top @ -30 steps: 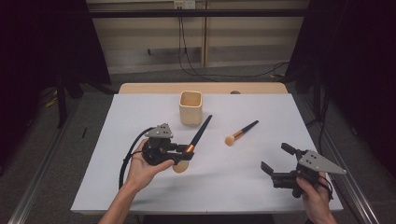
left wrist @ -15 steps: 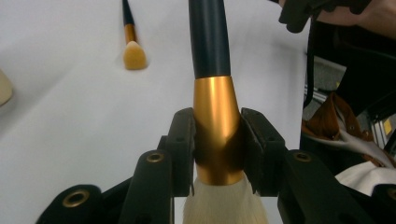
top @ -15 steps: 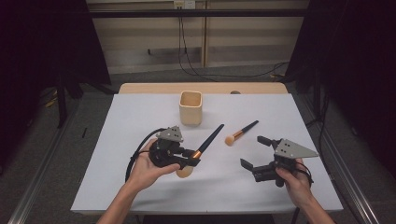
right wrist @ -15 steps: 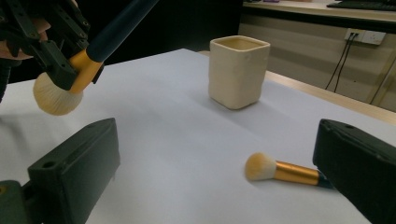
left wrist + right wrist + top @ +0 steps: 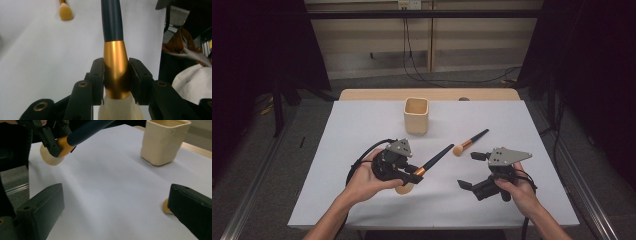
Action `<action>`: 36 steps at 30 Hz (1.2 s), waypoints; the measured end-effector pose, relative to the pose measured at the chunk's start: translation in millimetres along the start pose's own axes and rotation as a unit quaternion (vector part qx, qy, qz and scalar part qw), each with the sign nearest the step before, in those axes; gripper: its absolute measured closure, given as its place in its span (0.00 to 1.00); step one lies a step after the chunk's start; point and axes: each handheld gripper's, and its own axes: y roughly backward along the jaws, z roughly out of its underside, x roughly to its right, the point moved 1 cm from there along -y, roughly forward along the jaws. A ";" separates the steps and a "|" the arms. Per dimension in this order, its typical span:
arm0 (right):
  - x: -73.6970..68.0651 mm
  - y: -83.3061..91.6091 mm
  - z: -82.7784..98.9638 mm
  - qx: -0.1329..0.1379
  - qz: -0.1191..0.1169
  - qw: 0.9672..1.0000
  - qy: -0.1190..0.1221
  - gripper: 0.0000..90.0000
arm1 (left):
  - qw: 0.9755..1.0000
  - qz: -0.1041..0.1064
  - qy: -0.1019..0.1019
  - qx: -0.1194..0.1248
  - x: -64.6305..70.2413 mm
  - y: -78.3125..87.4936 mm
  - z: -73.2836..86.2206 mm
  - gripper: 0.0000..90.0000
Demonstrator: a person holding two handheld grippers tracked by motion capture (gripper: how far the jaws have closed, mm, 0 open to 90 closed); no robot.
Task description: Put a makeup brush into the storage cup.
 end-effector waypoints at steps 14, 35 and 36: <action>-0.8 -3.0 -17.0 -0.042 -0.034 0.998 0.030 0.01 | 0.999 0.009 -0.023 -0.035 5.1 1.1 -10.4 0.74; 5.3 -9.1 -33.5 -0.125 -0.070 0.988 0.054 0.02 | 0.996 0.022 -0.036 -0.084 8.4 -6.3 -9.6 0.74; 5.5 -9.8 -34.5 -0.131 -0.070 0.987 0.058 0.03 | 0.996 0.021 -0.034 -0.084 8.8 -7.0 -9.4 0.74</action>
